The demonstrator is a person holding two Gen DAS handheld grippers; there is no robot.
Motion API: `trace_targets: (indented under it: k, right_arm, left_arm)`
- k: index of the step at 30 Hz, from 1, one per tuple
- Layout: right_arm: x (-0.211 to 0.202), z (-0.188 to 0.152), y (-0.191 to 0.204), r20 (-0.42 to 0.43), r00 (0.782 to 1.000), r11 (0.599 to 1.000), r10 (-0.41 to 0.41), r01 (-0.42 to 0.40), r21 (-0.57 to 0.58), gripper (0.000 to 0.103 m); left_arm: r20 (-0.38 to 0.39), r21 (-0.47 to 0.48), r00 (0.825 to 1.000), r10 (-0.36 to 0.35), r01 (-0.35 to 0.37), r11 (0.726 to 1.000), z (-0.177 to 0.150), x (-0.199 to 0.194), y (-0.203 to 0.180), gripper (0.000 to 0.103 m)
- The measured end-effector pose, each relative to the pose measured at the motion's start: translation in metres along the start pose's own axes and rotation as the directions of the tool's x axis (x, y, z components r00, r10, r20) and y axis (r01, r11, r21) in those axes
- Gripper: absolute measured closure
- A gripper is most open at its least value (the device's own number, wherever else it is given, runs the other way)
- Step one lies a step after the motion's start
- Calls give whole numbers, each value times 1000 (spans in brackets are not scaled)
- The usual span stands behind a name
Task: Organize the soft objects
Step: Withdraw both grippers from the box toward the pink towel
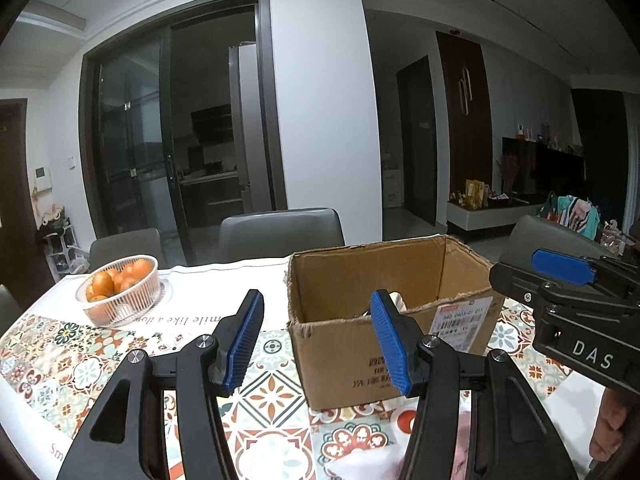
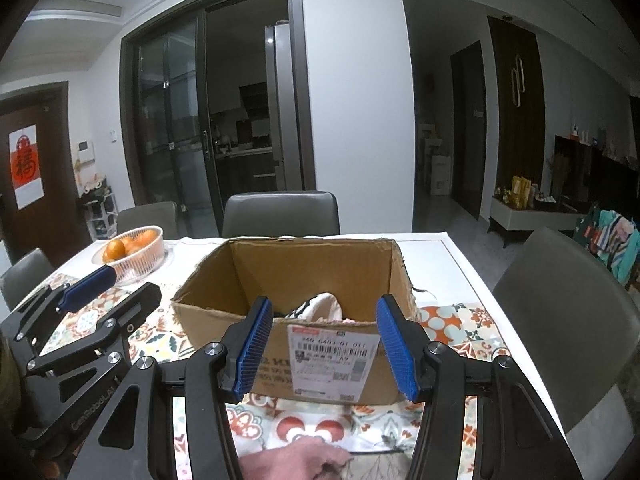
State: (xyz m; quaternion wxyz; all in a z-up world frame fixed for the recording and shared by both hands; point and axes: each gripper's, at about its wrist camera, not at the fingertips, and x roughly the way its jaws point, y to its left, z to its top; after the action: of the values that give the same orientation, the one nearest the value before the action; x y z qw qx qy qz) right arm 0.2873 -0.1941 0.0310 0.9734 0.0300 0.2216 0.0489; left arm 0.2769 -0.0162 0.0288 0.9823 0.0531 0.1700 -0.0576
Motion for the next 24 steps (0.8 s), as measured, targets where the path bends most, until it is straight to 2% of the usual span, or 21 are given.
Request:
trace_targets:
  k: [14,24]
  right_arm:
    - [-43,-15,19,52,999,1000,-13,14,-11,47]
    - [-56,-36,29,27,1000,1000,6,-5,-8,47]
  left_arm:
    - [14,-3,1000,-4,4,1000,-14,-42,12,47]
    - [-4,10,1000,-5,5,1000,-37,-65,20,45]
